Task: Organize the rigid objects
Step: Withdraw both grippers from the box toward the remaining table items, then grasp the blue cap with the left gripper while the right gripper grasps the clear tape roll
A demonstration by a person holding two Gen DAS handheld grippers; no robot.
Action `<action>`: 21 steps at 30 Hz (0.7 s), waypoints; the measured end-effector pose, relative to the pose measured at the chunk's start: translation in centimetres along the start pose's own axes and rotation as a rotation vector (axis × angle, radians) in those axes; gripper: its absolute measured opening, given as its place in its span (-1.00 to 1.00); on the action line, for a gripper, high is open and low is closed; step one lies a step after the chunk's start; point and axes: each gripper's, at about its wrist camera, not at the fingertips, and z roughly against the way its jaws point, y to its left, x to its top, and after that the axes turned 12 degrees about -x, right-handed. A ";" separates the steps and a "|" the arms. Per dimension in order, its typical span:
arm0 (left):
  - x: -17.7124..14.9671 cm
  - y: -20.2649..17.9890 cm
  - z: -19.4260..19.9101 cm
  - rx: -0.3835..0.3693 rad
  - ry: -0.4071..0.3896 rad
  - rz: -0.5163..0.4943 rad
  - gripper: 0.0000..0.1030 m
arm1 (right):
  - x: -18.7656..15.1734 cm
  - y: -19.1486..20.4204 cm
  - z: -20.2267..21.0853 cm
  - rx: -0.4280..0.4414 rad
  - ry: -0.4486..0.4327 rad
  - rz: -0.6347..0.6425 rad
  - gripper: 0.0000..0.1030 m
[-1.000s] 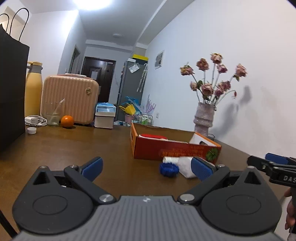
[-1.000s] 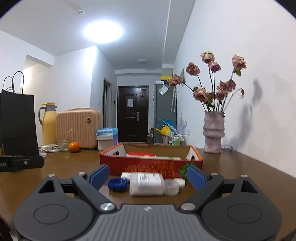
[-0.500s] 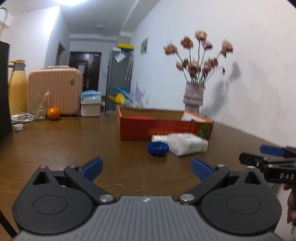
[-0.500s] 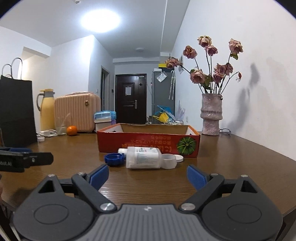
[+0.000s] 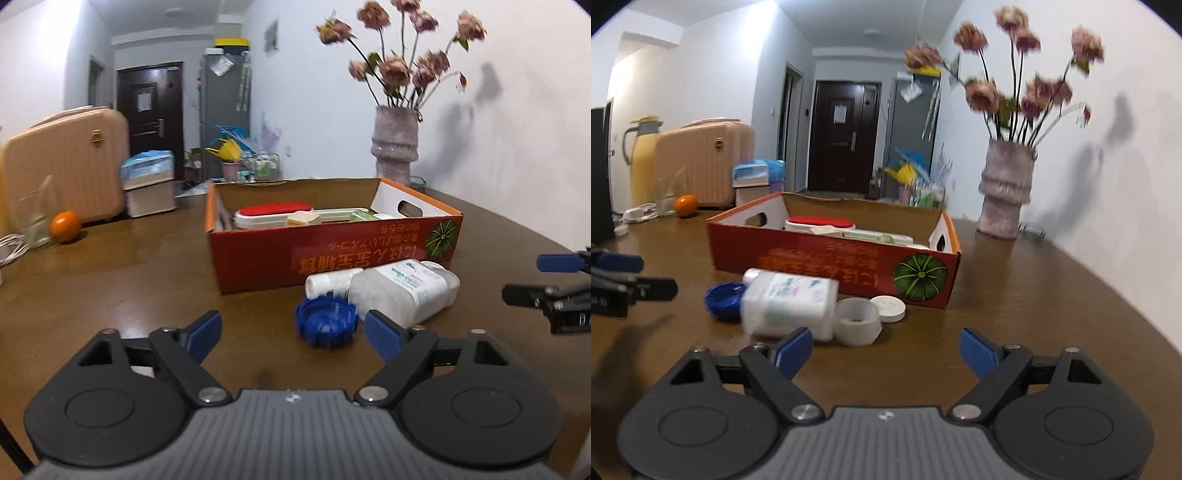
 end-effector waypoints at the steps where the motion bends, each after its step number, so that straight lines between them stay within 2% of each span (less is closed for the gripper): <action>1: 0.4 0.2 -1.2 -0.001 0.015 -0.005 0.62 | 0.6 -0.4 -1.1 0.017 0.020 -0.015 0.55; 6: 1.2 0.9 -5.5 -0.041 0.083 0.001 0.41 | 2.5 -0.7 -5.6 0.041 0.056 -0.033 0.27; 8: 1.3 1.2 -6.9 -0.059 0.119 0.017 0.13 | 3.0 -0.7 -7.7 0.048 0.105 -0.060 -0.18; 10: 1.2 1.7 -8.1 -0.087 0.151 0.046 -0.05 | 3.0 -0.3 -9.4 0.085 0.150 -0.061 -0.29; 11: 1.1 1.8 -8.4 -0.108 0.165 0.057 -0.26 | 2.8 0.2 -9.9 0.098 0.157 -0.056 -0.36; 12: 1.1 1.9 -8.4 -0.120 0.163 0.059 -0.41 | 2.5 0.5 -10.3 0.104 0.159 -0.057 -0.48; 13: 1.0 1.9 -8.4 -0.125 0.162 0.062 -0.63 | 2.2 0.9 -10.6 0.106 0.167 -0.063 -0.74; 18: 0.9 3.0 -8.3 -0.151 0.146 0.125 -0.73 | 1.8 0.7 -11.0 0.096 0.168 -0.116 -0.77; 21: 1.0 3.1 -8.0 -0.139 0.129 0.136 -0.75 | 1.8 0.3 -10.9 0.078 0.162 -0.137 -0.84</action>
